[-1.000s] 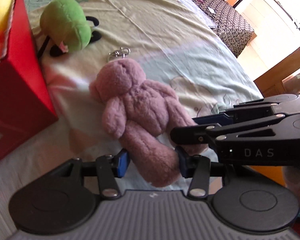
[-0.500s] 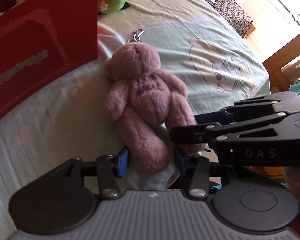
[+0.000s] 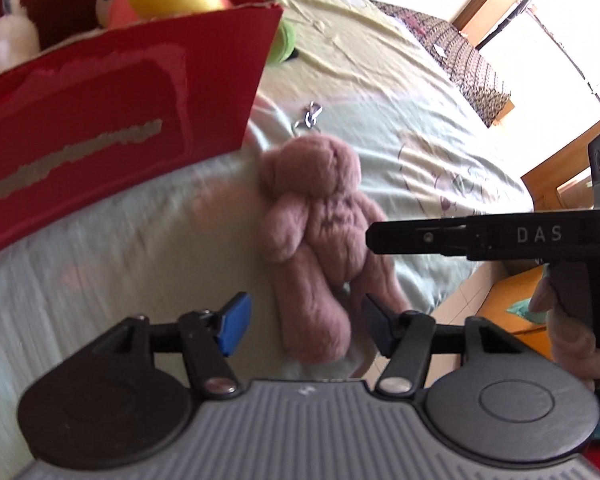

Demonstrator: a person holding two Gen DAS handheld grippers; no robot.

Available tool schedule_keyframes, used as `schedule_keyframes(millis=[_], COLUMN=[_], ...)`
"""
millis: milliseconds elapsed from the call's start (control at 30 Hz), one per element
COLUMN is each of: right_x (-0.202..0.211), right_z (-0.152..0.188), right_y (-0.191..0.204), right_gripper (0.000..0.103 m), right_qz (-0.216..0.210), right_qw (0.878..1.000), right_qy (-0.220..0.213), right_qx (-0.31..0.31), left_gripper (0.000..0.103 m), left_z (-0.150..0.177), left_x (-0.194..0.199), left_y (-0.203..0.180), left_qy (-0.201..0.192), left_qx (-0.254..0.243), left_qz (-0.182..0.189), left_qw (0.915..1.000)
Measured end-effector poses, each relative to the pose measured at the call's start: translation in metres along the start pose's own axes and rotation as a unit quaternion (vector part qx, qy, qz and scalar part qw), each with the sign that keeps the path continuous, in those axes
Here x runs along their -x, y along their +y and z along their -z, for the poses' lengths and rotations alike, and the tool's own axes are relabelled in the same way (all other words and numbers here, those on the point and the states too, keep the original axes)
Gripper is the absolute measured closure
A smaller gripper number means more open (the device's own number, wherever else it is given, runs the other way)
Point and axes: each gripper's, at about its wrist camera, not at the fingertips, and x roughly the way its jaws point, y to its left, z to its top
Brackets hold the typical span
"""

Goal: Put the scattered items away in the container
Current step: 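Close the right gripper on the teddy bear while the left gripper grasps it too, then lift the pink teddy bear with both grippers and carry it over the red box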

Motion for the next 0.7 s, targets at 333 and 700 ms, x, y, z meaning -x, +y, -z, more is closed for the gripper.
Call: schedule_keyframes(millis=[333,700], right_x=[-0.026,-0.038], right_z=[-0.012,-0.022], right_y=[-0.024,-0.013], right_gripper=[0.045,0.047], right_qz=[-0.044,-0.079], right_qw=[0.998,0.993], right_qy=[0.02,0.083], right_qx=[-0.041,-0.004], left_gripper=[0.04,0.041], left_z=[-0.019,-0.014], left_x=[-0.029,-0.025], left_y=[-0.001,0.003], left_qy=[0.01,0.004], left_qx=[0.017,0.05], left_qz=[0.0,-0.006], left_qw=[0.9998,0.9987])
